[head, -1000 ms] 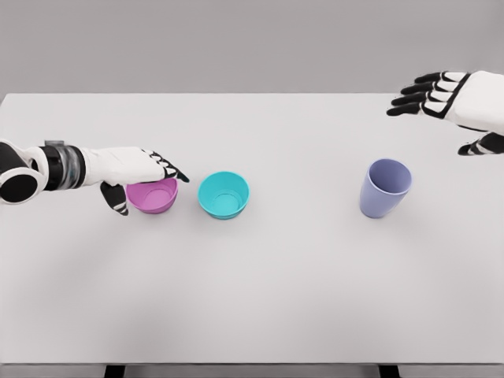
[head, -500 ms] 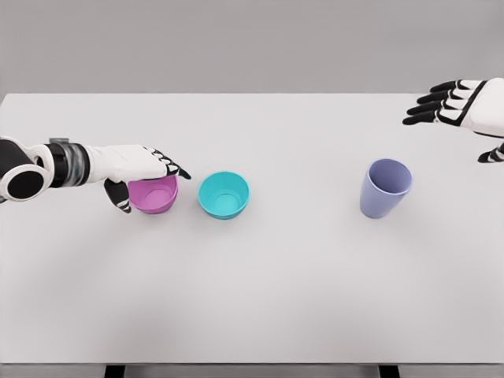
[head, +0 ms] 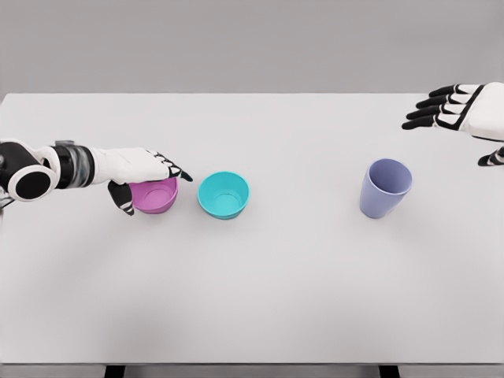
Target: Stacking bowl and cup with both arms
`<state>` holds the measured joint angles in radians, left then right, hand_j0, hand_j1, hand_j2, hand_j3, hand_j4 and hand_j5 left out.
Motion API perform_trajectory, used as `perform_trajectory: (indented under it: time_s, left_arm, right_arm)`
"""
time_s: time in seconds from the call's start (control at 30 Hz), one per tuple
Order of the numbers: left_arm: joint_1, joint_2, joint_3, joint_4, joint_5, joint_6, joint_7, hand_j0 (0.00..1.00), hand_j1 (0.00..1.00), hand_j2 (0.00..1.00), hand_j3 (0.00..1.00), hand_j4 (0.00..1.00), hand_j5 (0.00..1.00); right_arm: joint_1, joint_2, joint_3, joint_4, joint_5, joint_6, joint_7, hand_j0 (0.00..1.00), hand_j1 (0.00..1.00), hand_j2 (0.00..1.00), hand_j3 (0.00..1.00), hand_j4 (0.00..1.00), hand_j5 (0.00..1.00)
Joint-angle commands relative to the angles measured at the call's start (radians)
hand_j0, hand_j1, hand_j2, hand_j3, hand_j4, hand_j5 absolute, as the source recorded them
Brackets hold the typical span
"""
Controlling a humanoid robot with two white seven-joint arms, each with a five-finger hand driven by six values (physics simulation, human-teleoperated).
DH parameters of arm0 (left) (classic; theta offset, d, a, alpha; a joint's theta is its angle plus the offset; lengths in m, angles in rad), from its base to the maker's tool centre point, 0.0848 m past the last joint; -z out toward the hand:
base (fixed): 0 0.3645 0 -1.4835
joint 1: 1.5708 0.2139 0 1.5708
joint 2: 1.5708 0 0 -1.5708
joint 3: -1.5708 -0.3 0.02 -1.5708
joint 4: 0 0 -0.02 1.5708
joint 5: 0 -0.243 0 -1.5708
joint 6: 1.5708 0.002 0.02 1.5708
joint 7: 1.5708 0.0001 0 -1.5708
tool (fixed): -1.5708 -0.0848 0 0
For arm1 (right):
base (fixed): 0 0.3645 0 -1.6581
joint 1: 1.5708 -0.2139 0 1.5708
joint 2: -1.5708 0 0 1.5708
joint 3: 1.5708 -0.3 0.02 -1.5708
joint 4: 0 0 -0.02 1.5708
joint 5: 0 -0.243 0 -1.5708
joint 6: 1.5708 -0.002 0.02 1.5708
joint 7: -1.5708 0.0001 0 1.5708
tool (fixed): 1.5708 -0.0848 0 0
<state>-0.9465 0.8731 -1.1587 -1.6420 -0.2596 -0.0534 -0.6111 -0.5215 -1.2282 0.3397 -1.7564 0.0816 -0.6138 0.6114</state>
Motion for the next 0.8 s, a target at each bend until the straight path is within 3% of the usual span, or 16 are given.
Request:
perform_trajectory:
  time_s: [0.0, 0.47, 0.6, 0.77]
  left_arm:
    - [0.000, 0.000, 0.001, 0.005, 0.000, 0.001, 0.000, 1.00, 1.00, 1.00, 1.00, 1.00, 1.00]
    - [0.008, -0.011, 0.002, 0.021, -0.016, -0.005, 0.000, 0.99, 0.99, 0.99, 0.99, 0.99, 0.99]
    - [0.008, -0.011, 0.001, 0.022, -0.016, -0.005, 0.000, 0.85, 0.85, 0.85, 0.85, 0.85, 0.85]
    - [0.011, -0.009, 0.002, 0.021, -0.016, -0.003, 0.000, 0.76, 0.76, 0.76, 0.76, 0.76, 0.76]
  right_arm:
    - [0.000, 0.001, 0.005, 0.000, -0.005, 0.003, -0.001, 1.00, 1.00, 1.00, 1.00, 1.00, 1.00]
    - [-0.006, 0.015, 0.025, 0.000, -0.003, 0.003, -0.001, 1.00, 1.00, 1.00, 1.00, 1.00, 1.00]
    - [-0.006, 0.015, 0.025, 0.000, -0.003, 0.003, -0.001, 1.00, 1.00, 1.00, 1.00, 1.00, 1.00]
    - [-0.018, 0.015, 0.025, -0.002, -0.003, 0.003, -0.001, 1.00, 1.00, 1.00, 1.00, 1.00, 1.00]
